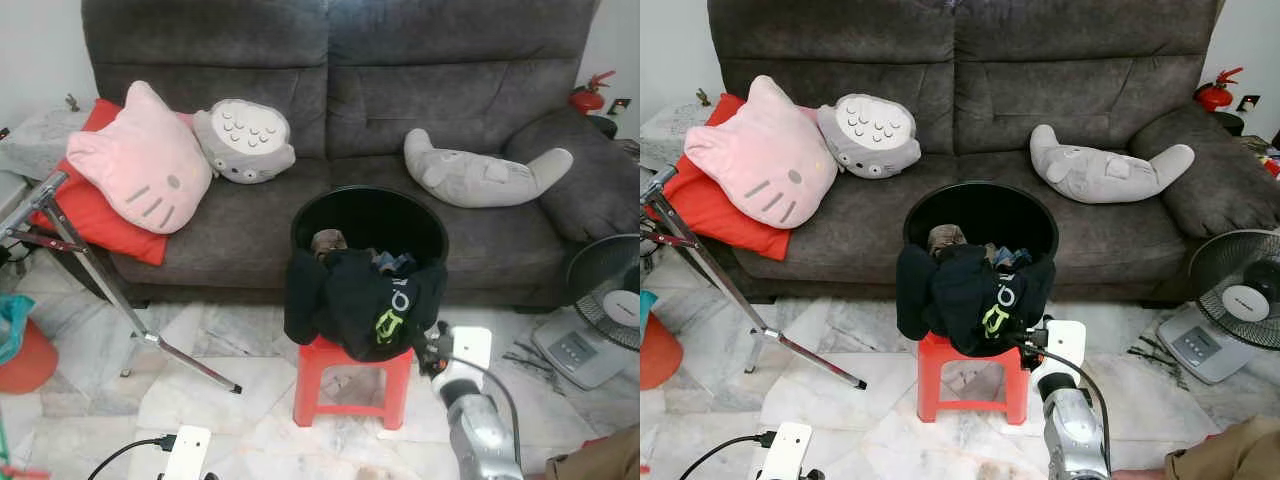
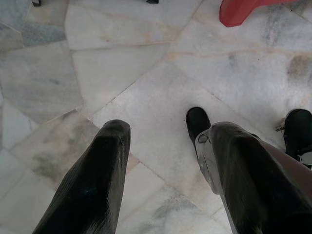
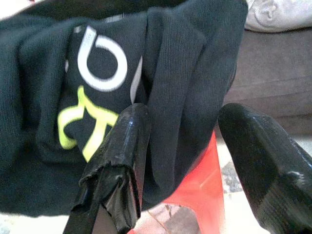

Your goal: Hang hanger

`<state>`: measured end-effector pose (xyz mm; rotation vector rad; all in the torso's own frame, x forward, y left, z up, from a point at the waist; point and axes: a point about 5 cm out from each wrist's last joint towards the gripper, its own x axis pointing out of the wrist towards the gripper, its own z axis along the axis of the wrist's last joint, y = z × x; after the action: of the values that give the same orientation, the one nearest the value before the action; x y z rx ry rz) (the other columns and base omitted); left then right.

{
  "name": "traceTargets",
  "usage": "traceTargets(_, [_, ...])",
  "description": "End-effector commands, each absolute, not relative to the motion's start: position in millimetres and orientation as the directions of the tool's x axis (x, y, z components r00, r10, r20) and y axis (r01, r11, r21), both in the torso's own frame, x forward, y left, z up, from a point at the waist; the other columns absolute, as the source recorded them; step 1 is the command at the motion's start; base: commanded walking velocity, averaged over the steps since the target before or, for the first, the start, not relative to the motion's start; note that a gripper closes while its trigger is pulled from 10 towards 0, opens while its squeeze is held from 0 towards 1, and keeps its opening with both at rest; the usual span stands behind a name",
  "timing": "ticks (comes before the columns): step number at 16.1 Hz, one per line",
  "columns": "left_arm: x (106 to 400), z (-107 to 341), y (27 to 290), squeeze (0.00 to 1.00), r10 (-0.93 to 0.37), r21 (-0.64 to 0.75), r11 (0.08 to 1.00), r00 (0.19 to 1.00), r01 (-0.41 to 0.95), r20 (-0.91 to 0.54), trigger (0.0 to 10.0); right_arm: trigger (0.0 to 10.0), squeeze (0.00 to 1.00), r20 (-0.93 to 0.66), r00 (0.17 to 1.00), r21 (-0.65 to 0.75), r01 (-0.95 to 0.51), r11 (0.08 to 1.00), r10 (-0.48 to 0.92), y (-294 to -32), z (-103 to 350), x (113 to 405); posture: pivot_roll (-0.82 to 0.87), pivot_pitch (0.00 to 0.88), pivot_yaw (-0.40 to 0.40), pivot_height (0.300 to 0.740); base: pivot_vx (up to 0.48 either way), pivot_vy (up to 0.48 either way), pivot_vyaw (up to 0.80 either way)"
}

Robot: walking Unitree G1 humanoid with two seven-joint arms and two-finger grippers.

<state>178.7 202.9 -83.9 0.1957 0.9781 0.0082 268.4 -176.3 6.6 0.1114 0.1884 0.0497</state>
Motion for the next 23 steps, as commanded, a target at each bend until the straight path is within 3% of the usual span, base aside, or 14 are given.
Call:
traceTargets(1, [177, -85, 203, 0.00, 0.101, 0.181, 0.979, 0.554, 0.092, -0.826, 10.0, 10.0, 0.00, -0.211, 0.976, 0.130, -0.023, 0.991, 0.050, -178, 4, 269, -0.08, 0.000, 0.020, 0.740, 0.000, 0.000, 0.00])
traceTargets(7, [176, -85, 202, 0.00, 0.097, 0.179, 0.979, 0.552, 0.096, -0.828, 10.0, 10.0, 0.00, -0.236, 0.961, 0.183, -0.103, 0.978, 0.145, -166, -2, 266, -0.08, 0.000, 0.022, 0.740, 0.000, 0.000, 0.00])
traceTargets(23, [176, -85, 202, 0.00, 0.093, 0.177, 0.979, 0.552, 0.101, -0.828, 10.0, 10.0, 0.00, -0.249, 0.960, 0.188, -0.086, 0.978, 0.132, -166, -4, 266, -0.08, 0.000, 0.022, 0.740, 0.000, 0.000, 0.00])
